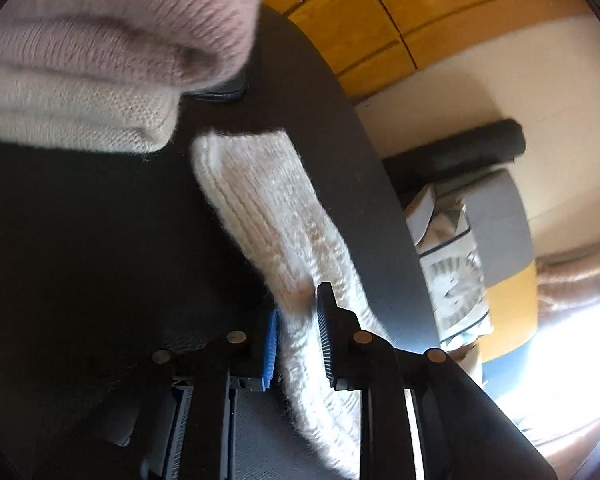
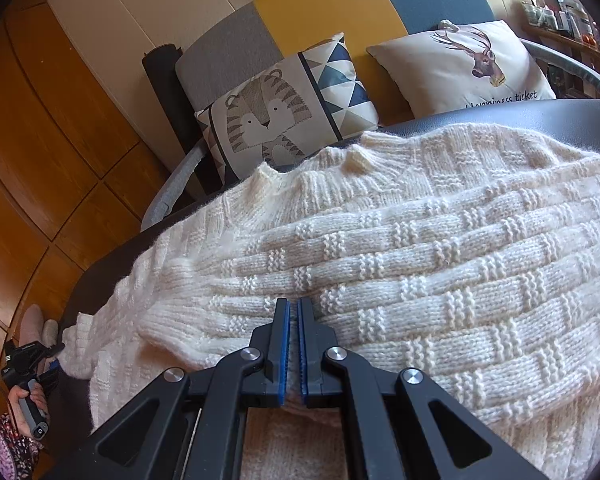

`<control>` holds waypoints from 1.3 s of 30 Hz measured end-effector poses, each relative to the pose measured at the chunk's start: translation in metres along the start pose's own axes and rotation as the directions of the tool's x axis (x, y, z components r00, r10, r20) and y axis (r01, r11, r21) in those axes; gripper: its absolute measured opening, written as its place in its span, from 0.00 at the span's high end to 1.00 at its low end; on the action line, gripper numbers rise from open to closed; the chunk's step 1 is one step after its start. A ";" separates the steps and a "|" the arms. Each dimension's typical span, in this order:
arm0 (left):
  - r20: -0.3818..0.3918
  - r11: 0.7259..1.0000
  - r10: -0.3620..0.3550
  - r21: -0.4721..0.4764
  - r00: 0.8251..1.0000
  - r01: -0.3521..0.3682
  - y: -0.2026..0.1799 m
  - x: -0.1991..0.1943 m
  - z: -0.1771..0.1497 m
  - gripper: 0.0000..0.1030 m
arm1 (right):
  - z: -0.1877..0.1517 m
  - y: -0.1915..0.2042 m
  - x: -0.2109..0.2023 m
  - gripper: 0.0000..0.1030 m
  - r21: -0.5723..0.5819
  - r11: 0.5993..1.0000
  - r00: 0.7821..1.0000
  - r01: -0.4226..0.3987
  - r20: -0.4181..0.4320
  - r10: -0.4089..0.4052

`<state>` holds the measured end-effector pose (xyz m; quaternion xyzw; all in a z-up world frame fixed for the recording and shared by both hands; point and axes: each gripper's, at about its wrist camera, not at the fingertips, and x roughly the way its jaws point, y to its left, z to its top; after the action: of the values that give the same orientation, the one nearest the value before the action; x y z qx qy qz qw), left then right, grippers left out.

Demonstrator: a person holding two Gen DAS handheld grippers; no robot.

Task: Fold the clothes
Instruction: 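Grasp the sleeve cuff with the left tool, then lift and carry the sleeve across the sweater body with the left tool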

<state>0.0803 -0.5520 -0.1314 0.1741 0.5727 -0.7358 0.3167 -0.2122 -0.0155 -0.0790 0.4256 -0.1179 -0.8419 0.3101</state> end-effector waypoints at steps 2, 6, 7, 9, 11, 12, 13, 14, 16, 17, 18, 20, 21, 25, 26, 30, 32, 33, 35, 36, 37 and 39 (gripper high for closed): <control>0.000 1.000 0.011 0.023 1.000 -0.011 -0.003 0.001 -0.002 0.89 | 0.000 -0.001 0.000 0.99 0.002 1.000 1.000 -0.003 0.001 0.003; 0.032 0.997 -0.008 0.075 0.999 0.006 -0.021 -0.007 -0.003 0.91 | 0.000 -0.002 -0.001 0.99 0.005 1.000 1.000 -0.007 0.001 0.007; 0.042 0.995 -0.021 0.094 0.999 0.017 -0.029 -0.011 -0.003 0.91 | 0.000 -0.002 -0.001 0.99 0.006 1.000 1.000 -0.008 0.001 0.008; 0.056 0.989 -0.052 0.140 0.997 0.044 -0.047 -0.018 -0.003 0.91 | 0.000 -0.002 -0.001 0.99 0.010 1.000 1.000 -0.011 0.001 0.011; 0.065 0.978 -0.085 0.196 0.994 0.071 -0.069 -0.026 -0.004 0.92 | 0.001 -0.002 -0.001 0.99 0.013 1.000 1.000 -0.014 0.001 0.014; 0.068 0.971 -0.106 0.221 0.992 0.088 -0.082 -0.030 -0.005 0.92 | 0.001 -0.002 -0.001 0.99 0.014 1.000 1.000 -0.015 0.001 0.015; 0.069 0.964 -0.127 0.244 0.990 0.106 -0.093 -0.034 -0.007 0.92 | 0.001 -0.002 -0.001 0.99 0.015 1.000 1.000 -0.016 0.001 0.016; 0.069 0.957 -0.151 0.261 0.986 0.128 -0.104 -0.039 -0.009 0.92 | 0.001 -0.002 -0.001 0.99 0.016 1.000 1.000 -0.017 0.001 0.017; 0.060 0.939 -0.203 0.295 0.977 0.177 -0.125 -0.051 -0.014 0.92 | 0.001 -0.003 -0.001 0.99 0.019 1.000 1.000 -0.020 0.001 0.020; 0.051 0.926 -0.227 0.320 0.972 0.200 -0.139 -0.053 -0.018 0.92 | 0.002 -0.003 -0.001 0.99 0.021 1.000 1.000 -0.022 0.001 0.022; 0.041 0.912 -0.252 0.344 0.967 0.223 -0.154 -0.055 -0.021 0.92 | 0.002 -0.003 -0.001 0.99 0.023 0.999 1.000 -0.024 0.001 0.024; 0.011 0.875 -0.293 0.407 0.956 0.263 -0.184 -0.060 -0.032 0.92 | 0.002 -0.005 -0.001 0.99 0.029 0.999 1.000 -0.031 0.000 0.031; -0.010 0.850 -0.312 0.443 0.950 0.284 -0.198 -0.065 -0.039 0.92 | 0.002 -0.006 -0.001 0.99 0.034 0.999 0.999 -0.036 -0.001 0.036; -0.110 0.739 -0.368 0.569 0.923 0.362 -0.258 -0.070 -0.081 0.92 | 0.005 -0.009 -0.002 0.99 0.057 0.997 0.999 -0.051 -0.014 0.052; -0.137 0.713 -0.375 0.590 0.917 0.380 -0.272 -0.069 -0.092 0.92 | 0.006 -0.009 -0.003 0.97 0.067 0.996 0.998 -0.053 -0.027 0.055; -0.231 0.622 -0.363 0.661 0.903 0.419 -0.319 -0.053 -0.144 0.92 | 0.011 0.000 -0.023 0.84 0.082 0.994 0.993 -0.065 -0.094 0.072; -0.273 0.568 -0.337 0.704 0.901 0.426 -0.334 -0.045 -0.176 0.92 | 0.007 0.000 -0.040 0.84 0.077 0.995 0.992 -0.066 -0.098 0.073; -0.294 0.538 -0.320 0.726 0.901 0.428 -0.341 -0.042 -0.194 0.92 | 0.004 -0.001 -0.049 0.84 0.072 0.995 0.993 -0.062 -0.098 0.069; -0.324 0.488 -0.276 0.764 0.905 0.422 -0.352 -0.039 -0.227 0.92 | -0.007 -0.007 -0.064 0.84 0.044 0.999 0.995 -0.007 -0.097 0.011; -0.336 0.467 -0.250 0.780 0.908 0.417 -0.354 -0.034 -0.245 0.92 | -0.013 -0.011 -0.071 0.84 0.027 0.999 0.995 0.039 -0.093 -0.036; -0.341 0.449 -0.224 0.795 0.913 0.407 -0.356 -0.030 -0.262 0.92 | -0.019 -0.018 -0.077 0.84 0.027 0.998 0.995 0.063 -0.082 -0.060; -0.349 0.414 -0.173 0.823 0.921 0.389 -0.359 -0.020 -0.295 0.92 | -0.034 -0.038 -0.086 0.84 0.056 0.996 0.996 0.071 -0.050 -0.068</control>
<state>-0.1756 -0.2136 0.0605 0.2892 0.1617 -0.9435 -0.0096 -0.1625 0.0699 -0.0616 0.4586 -0.1197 -0.8378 0.2710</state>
